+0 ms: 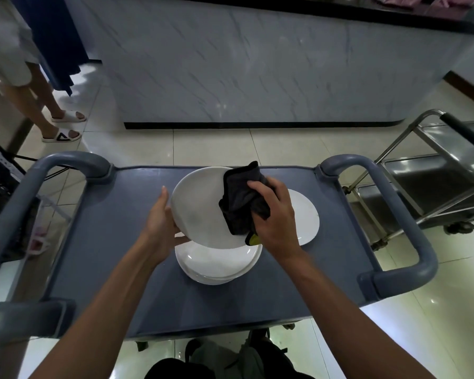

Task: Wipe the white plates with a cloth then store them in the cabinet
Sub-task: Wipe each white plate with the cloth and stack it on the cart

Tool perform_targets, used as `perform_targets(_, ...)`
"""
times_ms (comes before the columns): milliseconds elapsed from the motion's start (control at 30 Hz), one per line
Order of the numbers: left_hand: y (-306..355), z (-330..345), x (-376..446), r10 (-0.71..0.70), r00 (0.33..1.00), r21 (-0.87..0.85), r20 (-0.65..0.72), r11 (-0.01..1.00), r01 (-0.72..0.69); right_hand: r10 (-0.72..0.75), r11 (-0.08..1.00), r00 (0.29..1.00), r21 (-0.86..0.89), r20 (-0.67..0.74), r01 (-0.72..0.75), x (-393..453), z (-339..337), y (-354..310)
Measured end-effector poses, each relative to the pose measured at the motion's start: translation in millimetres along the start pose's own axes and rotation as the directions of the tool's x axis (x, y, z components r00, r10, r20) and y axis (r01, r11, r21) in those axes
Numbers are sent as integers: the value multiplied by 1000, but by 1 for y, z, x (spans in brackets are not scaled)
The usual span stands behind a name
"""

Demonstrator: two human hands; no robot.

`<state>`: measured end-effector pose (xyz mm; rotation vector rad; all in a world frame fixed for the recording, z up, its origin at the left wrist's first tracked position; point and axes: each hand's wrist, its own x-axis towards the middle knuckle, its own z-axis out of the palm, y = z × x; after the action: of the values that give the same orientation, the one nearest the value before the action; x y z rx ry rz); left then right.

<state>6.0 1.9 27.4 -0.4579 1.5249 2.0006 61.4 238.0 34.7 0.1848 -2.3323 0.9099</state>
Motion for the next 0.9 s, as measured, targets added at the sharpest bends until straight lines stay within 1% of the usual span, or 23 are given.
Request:
perform_targets(100, 4, -2, 0, -71, 997, 28, -14, 997, 71, -77, 996, 996, -46, -37, 75, 2, -3, -4)
perform_targets(233, 12, -4, 0, -176, 983, 22, 54, 984, 175, -191, 979, 979, -88, -66, 185, 11, -9, -9)
perform_targets(300, 15, -4, 1, -204, 976, 14, 74, 979, 203, -236, 967, 970, -110, -63, 228, 14, -12, -12)
perform_targets(467, 19, -7, 4, -264, 946, -47, 189, 960, 278, -370, 921, 928, -148, -50, 359, 16, -18, -19)
perform_targets(567, 18, -10, 6, -247, 938, -108, 244, 954, 279, -430, 896, 901, -149, -52, 419, 16, -20, -24)
perform_targets(667, 14, -10, 6, -188, 945, -209, 268, 946, 248, -448, 886, 892, -158, -49, 436, 14, -22, -28)
perform_targets(800, 8, -10, 8, -100, 960, -403, 261, 893, 202, -449, 887, 893, -133, -24, 442, 9, -25, -28)
perform_targets(900, 6, -9, 12, -85, 974, -481, 208, 858, 178, -438, 892, 898, -104, 35, 439, 1, -24, -21)
